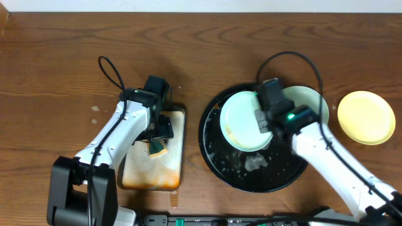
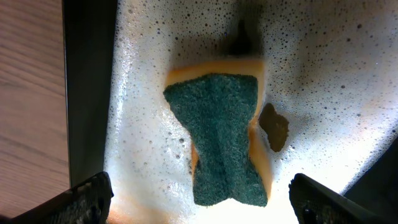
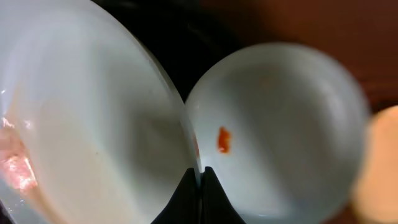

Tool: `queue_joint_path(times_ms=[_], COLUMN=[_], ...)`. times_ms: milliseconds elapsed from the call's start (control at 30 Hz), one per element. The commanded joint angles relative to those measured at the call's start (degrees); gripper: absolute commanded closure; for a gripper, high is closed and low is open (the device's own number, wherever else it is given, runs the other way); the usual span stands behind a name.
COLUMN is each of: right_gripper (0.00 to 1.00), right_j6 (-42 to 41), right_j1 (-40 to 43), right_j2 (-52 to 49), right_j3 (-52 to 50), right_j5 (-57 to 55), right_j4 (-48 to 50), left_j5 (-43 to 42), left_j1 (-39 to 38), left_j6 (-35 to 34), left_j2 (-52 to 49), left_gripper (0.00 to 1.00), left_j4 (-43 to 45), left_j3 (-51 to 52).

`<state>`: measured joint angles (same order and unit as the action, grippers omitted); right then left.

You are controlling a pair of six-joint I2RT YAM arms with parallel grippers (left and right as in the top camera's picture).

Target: Clean dirty plates on tray and stack at the side

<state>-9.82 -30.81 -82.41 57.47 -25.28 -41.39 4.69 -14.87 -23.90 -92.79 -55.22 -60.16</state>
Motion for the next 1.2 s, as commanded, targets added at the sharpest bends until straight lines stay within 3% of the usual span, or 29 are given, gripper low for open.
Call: queue_joint_path(times_ms=[0, 200, 433, 1167], right_gripper=[0.99, 0.99, 0.99, 0.99], right_j6=[-0.42, -0.46, -0.46, 1.79], right_j1=[-6.71, -17.49, -22.47, -25.51], right_j2=[1.31, 1.31, 1.42, 6.34], right_j3=[0.17, 0.17, 0.17, 0.2], right_j5=[-20.33, -35.89, -45.24, -48.22], right_j4=[-0.2, -0.13, -0.11, -0.17], left_j5=[0.48, 0.48, 0.48, 0.48], left_j1=[0.17, 0.17, 0.17, 0.17], left_j6=[0.31, 0.31, 0.31, 0.31], left_j2=[0.42, 0.42, 0.42, 0.42], left_gripper=[0.08, 0.08, 0.08, 0.08], left_j4=[-0.13, -0.13, -0.13, -0.13], left_j3=[0.33, 0.33, 0.33, 0.33])
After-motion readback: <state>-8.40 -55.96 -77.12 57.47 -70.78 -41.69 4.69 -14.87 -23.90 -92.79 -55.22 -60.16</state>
